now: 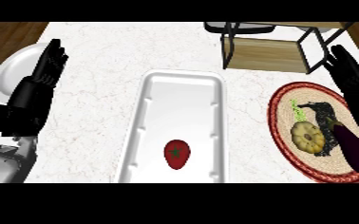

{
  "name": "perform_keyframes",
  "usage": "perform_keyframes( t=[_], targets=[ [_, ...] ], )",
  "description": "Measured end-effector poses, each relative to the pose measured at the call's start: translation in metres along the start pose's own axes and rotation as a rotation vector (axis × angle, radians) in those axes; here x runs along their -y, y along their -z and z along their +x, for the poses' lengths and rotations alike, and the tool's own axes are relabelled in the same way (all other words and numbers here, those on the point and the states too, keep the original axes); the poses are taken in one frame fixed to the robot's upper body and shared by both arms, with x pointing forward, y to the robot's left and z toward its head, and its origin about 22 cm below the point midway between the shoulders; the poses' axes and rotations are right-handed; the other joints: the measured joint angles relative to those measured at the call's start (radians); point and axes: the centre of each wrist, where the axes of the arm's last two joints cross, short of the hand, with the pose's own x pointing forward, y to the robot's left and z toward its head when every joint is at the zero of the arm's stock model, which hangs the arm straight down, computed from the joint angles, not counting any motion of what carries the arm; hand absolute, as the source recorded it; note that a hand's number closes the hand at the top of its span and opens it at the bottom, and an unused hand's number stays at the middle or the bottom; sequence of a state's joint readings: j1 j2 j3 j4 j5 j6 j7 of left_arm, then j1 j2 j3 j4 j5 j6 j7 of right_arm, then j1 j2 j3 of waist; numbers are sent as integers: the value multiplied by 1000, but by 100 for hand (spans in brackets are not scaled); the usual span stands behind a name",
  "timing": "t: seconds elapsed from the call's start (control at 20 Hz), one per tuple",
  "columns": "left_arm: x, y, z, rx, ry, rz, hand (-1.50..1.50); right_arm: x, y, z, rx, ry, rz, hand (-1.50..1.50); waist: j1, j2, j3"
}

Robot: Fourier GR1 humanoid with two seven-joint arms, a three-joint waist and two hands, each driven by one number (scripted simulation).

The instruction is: Pick the squash from the placemat and place it in the tiered shelf

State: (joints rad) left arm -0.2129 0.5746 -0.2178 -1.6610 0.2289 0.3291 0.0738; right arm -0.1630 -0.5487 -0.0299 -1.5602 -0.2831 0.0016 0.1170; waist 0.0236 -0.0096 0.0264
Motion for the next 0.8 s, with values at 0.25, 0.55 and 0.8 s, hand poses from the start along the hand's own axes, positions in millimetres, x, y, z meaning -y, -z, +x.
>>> perform_keyframes(
  t=[0.25, 0.55, 0.8],
  targets=[
    [18, -7, -16, -38, -6, -39, 0, 10, 6, 22, 72, -172, 67, -150, -17, 9, -19],
    [34, -17, -34, -115, -46, -80, 0, 35, 4, 32, 134, -301, -73, 150, -61, 15, -29],
    [54, -23, -43, -139, -80, -118, 0, 51, -11, -6, 276, -470, -330, -150, -53, 16, -25]
  ],
)
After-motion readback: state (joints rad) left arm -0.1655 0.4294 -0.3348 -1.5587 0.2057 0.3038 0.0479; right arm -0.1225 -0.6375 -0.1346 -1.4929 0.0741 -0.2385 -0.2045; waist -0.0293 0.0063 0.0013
